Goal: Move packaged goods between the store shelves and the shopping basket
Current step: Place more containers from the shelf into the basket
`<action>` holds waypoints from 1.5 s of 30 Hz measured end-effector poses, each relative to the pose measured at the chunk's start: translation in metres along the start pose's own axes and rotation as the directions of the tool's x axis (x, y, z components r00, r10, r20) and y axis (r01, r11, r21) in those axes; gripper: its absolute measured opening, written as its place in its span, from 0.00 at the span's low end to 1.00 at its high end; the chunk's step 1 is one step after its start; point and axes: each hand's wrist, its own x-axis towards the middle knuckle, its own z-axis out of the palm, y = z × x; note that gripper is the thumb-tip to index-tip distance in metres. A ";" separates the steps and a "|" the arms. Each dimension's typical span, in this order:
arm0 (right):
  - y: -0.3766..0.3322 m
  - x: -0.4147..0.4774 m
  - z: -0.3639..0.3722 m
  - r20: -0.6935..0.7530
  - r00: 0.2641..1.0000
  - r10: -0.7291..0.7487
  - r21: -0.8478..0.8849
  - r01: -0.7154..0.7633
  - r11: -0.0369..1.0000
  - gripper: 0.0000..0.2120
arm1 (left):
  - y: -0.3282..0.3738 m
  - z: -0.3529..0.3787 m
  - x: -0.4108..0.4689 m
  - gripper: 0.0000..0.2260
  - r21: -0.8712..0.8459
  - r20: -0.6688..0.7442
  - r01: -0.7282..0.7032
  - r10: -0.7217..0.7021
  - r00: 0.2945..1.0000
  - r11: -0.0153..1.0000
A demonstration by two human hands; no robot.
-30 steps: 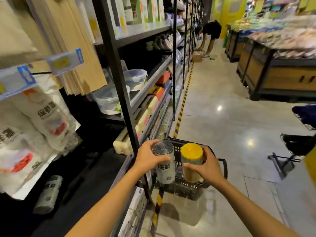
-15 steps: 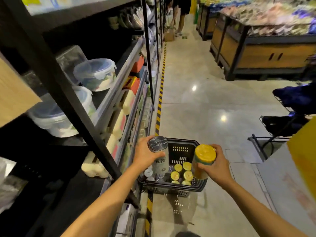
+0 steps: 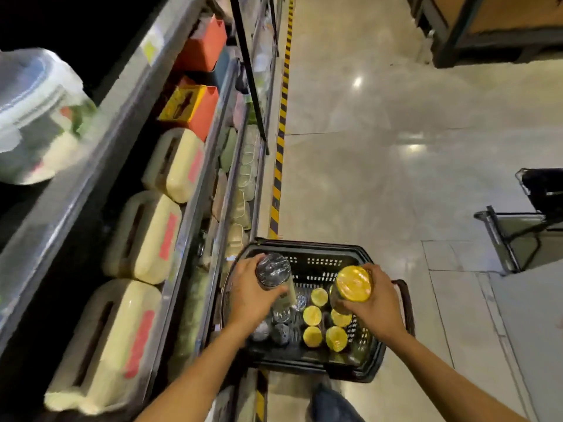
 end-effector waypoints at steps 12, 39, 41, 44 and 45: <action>0.151 0.136 0.111 0.033 0.991 0.131 -0.142 -0.126 0.982 0.34 | -0.127 0.142 0.128 0.31 0.016 -0.024 0.140 -0.139 0.990 0.990; 0.270 0.203 0.230 0.066 0.994 0.087 -0.252 -0.068 0.965 0.32 | -0.265 0.291 0.208 0.31 0.208 0.195 0.168 -0.209 0.958 0.964; 0.273 0.193 0.227 0.080 0.995 0.053 -0.219 -0.034 0.975 0.31 | -0.269 0.290 0.206 0.31 0.205 0.193 0.177 -0.217 0.957 0.963; 0.279 0.182 0.222 0.153 0.987 0.041 -0.246 -0.002 0.969 0.34 | -0.273 0.288 0.203 0.32 0.200 0.197 0.167 -0.207 0.958 0.966; 0.280 0.183 0.222 0.178 0.983 0.049 -0.261 -0.001 0.965 0.35 | -0.274 0.288 0.203 0.32 0.201 0.197 0.166 -0.206 0.958 0.965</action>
